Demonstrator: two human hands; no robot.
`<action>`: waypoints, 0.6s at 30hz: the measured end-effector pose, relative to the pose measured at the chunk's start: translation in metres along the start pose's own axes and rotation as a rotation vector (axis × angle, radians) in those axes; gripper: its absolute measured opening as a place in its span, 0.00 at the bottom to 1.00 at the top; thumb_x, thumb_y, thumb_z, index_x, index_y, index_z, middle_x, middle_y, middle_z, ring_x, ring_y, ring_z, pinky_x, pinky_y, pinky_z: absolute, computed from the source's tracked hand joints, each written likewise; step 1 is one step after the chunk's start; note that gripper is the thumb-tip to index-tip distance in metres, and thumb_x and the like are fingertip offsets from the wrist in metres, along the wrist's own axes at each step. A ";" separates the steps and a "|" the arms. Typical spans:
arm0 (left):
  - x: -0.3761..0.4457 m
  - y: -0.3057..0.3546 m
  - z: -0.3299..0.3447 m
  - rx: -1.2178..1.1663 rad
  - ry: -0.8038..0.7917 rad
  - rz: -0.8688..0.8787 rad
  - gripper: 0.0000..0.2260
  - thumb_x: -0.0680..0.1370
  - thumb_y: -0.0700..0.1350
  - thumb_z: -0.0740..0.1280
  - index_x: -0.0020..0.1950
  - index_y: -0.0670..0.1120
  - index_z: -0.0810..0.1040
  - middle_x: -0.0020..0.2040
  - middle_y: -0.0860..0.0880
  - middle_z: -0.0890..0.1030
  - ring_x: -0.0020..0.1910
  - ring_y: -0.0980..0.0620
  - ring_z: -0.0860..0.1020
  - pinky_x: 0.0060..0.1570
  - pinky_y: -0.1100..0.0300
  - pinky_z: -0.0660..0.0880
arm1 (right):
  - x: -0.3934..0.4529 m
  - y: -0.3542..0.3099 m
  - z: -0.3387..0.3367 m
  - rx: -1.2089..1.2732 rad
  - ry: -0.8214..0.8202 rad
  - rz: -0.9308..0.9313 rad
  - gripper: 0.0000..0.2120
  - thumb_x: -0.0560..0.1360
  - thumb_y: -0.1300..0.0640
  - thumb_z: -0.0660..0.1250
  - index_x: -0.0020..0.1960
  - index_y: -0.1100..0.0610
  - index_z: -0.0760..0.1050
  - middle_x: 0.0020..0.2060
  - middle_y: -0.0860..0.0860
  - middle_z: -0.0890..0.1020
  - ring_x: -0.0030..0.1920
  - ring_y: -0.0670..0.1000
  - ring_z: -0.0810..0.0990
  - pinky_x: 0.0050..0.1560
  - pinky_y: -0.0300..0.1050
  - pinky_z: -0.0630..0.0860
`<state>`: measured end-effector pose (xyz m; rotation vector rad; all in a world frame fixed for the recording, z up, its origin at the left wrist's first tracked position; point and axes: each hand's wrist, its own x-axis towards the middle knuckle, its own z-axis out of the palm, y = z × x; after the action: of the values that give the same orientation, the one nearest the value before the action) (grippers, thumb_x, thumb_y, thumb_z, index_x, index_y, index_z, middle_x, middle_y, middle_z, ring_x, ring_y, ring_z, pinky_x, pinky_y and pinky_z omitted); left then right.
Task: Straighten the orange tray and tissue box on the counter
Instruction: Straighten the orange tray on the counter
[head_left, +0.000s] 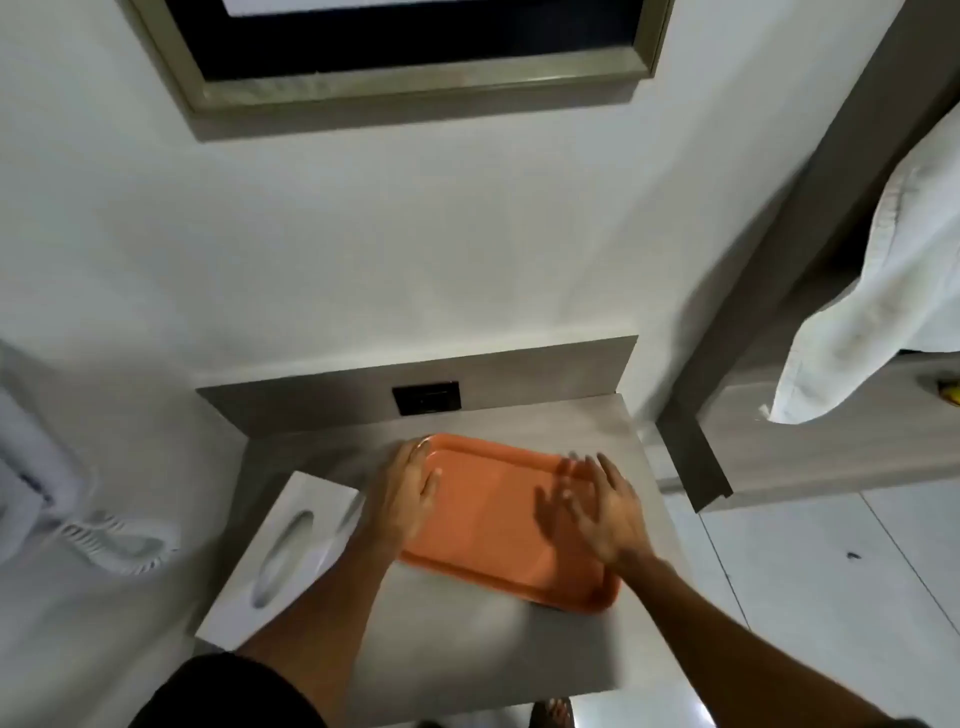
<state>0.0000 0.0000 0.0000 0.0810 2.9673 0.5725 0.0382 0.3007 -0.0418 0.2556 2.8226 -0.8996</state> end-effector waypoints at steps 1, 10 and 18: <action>-0.002 -0.005 0.009 -0.008 -0.066 -0.064 0.25 0.88 0.50 0.61 0.84 0.45 0.66 0.83 0.42 0.69 0.81 0.42 0.70 0.81 0.47 0.69 | -0.005 0.010 0.007 -0.007 0.001 0.039 0.35 0.87 0.48 0.68 0.88 0.59 0.60 0.87 0.60 0.63 0.86 0.62 0.65 0.87 0.58 0.63; -0.018 -0.036 0.060 -0.089 -0.062 -0.424 0.19 0.87 0.43 0.62 0.78 0.39 0.69 0.73 0.35 0.76 0.73 0.34 0.77 0.73 0.40 0.76 | -0.016 0.051 0.029 0.106 0.040 0.377 0.18 0.87 0.57 0.69 0.73 0.65 0.77 0.65 0.65 0.86 0.64 0.67 0.86 0.67 0.60 0.82; -0.022 -0.059 0.072 -0.625 0.103 -0.752 0.11 0.83 0.33 0.64 0.50 0.42 0.85 0.52 0.31 0.86 0.56 0.31 0.84 0.63 0.38 0.80 | 0.030 0.054 0.019 0.084 0.023 0.367 0.14 0.84 0.63 0.71 0.69 0.64 0.84 0.61 0.64 0.90 0.61 0.66 0.89 0.66 0.58 0.85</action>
<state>0.0292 -0.0295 -0.0858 -1.0686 2.4522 1.3176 0.0225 0.3362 -0.0928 0.7691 2.6312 -0.9316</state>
